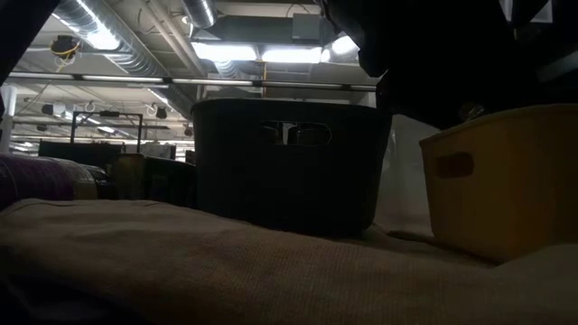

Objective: Sort spices by type
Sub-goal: Put the brown seasoning bottle into the bottom yellow bin

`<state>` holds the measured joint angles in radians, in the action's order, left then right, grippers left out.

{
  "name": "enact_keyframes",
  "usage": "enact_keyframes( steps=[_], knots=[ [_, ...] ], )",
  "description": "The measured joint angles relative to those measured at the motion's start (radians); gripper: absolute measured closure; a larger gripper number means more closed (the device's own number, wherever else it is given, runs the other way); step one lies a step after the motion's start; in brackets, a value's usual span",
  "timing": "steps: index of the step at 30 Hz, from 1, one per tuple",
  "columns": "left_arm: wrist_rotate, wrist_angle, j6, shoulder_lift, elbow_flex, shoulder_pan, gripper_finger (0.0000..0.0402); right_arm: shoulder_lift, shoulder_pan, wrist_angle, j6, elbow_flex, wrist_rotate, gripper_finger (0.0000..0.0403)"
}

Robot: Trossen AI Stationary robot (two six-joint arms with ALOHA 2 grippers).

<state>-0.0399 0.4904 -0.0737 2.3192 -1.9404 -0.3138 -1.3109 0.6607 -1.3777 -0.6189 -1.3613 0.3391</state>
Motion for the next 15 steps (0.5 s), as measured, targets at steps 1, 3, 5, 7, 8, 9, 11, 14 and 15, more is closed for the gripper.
enact_keyframes(
  steps=[1, 3, 5, 7, 8, 9, 11, 14, 15],
  knots=[
    [0.0, 0.0, 0.002, 0.0, 0.0, 0.0, 0.0207, 0.0, 0.0, 0.0, 0.0, 0.0, 0.0, 0.0121],
    [0.001, 0.0, 0.008, 0.0, 0.0, 0.0, 0.0207, 0.0, 0.0, 0.0, 0.0, 0.0, -0.002, 0.0121],
    [0.012, 0.0, 0.018, 0.0, 0.0, 0.001, 0.0207, 0.0, 0.0, 0.0, 0.0, 0.0, -0.002, 0.0121],
    [0.014, 0.0, 0.022, 0.0, 0.0, 0.001, 0.0207, 0.0, 0.0, 0.0, 0.0, 0.0, -0.003, 0.0121],
    [0.014, 0.0, 0.022, 0.0, 0.0, 0.001, 0.0207, 0.0, 0.0, 0.0, 0.0, 0.0, -0.007, 0.0121],
    [0.014, 0.003, 0.022, 0.0, 0.0, 0.0, 0.0207, 0.0, 0.0, 0.0, 0.0, 0.0, -0.012, 0.0121],
    [0.015, 0.021, 0.026, 0.0, -0.001, -0.002, 0.0207, 0.0, 0.0, 0.0, 0.0, 0.0, -0.019, 0.0121],
    [0.016, 0.057, 0.024, 0.0, -0.001, -0.003, 0.0207, 0.0, 0.0, 0.0, 0.0, 0.0, -0.019, 0.0121],
    [0.016, 0.068, 0.024, -0.001, -0.001, -0.003, 0.0207, 0.0, 0.0, 0.0, 0.0, 0.0, -0.019, 0.0121]
  ],
)
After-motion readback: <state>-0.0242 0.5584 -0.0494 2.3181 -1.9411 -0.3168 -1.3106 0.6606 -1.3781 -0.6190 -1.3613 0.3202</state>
